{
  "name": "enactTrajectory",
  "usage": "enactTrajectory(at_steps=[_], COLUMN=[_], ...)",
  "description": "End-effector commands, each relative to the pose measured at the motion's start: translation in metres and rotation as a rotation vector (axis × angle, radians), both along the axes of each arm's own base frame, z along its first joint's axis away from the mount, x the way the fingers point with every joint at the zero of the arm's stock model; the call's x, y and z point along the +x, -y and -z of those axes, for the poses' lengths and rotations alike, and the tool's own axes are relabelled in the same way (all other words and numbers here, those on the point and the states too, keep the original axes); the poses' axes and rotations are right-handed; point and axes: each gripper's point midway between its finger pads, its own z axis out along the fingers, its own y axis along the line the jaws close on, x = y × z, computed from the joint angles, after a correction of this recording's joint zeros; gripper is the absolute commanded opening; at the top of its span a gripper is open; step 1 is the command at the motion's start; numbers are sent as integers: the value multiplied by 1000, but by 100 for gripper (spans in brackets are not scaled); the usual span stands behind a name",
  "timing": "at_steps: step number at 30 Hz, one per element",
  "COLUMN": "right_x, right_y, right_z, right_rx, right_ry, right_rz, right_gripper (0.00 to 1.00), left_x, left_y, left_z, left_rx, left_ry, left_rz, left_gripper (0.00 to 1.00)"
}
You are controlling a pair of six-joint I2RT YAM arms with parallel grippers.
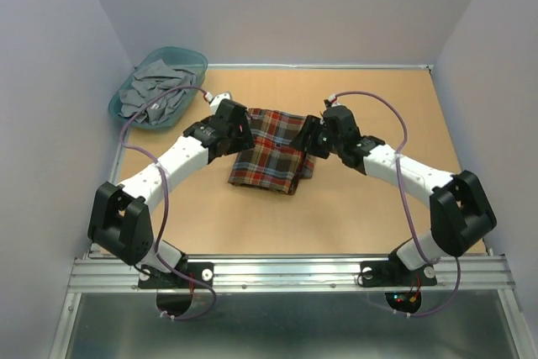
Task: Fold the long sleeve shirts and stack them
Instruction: Fold the shirt
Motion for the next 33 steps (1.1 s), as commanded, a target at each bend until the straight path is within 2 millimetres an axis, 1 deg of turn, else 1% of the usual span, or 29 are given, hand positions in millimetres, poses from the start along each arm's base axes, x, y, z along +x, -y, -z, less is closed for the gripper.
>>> enactTrajectory(at_steps=[1, 3, 4, 5, 6, 7, 9, 10, 12, 13, 15, 16, 17, 19, 20, 23, 24, 25, 27, 28, 31, 32, 33], right_x=[15, 23, 22, 23, 25, 22, 20, 13, 8, -2, -9, -19, -26, -35, -46, -59, -68, -74, -78, -84, -83, -83, -82], right_y=[4, -4, -11, -15, -21, -26, -34, -41, -51, -58, -66, -70, -76, -80, -79, -70, -62, -57, -42, -26, -6, 3, 7], right_z=[9, 6, 0, -4, -16, -21, -35, -39, -45, -43, -37, -32, -19, -7, 11, 38, 57, 68, 87, 105, 121, 128, 130], right_rx=[35, 46, 61, 73, 92, 113, 150, 182, 221, 241, 257, 268, 275, 301, 308, 283, 271, 266, 269, 269, 270, 257, 253], right_ry=[-84, -81, -75, -68, -49, -47, -22, -32, -26, -47, -66, -98, -117, -136, -178, -219, -258, -282, -324, -354, -360, -365, -368], right_rz=[33, 6, -32, -52, -73, -107, -150, -196, -244, -284, -324, -357, -388, -433, -449, -468, -465, -462, -431, -397, -352, -330, -323], right_gripper=[58, 54, 48, 45, 44, 42, 41, 41, 41, 41, 42, 41, 41, 41, 41, 40, 40, 40, 35, 34, 34, 34, 34], left_x=[-6, -12, -15, -17, -18, -19, -21, -21, -21, -21, -21, -20, -20, -21, -21, -22, -23, -23, -25, -27, -30, -31, -33], left_y=[4, 4, 7, 7, 7, 8, 5, 3, -1, -3, -6, -8, -10, -13, -14, -13, -12, -12, -12, -12, -14, -15, -15], left_z=[-13, -2, -2, 2, 2, 3, 6, 7, 12, 13, 19, 22, 24, 32, 36, 41, 44, 45, 49, 51, 54, 53, 55], left_rx=[-86, -95, -112, -116, -118, -122, -117, -113, -105, -104, -99, -97, -95, -91, -89, -95, -98, -99, -101, -103, -102, -105, -104], left_ry=[77, 70, 70, 67, 67, 66, 66, 72, 70, 69, 61, 58, 55, 42, 37, 26, 21, 19, 12, 9, 1, 4, -1], left_rz=[28, 38, 56, 64, 69, 72, 66, 60, 48, 45, 37, 29, 24, 16, 12, 15, 16, 17, 20, 21, 18, 17, 18], left_gripper=[77, 77, 76, 75, 73, 72, 66, 63, 62, 61, 60, 60, 59, 58, 58, 58, 58, 58, 57, 57, 57, 57, 57])
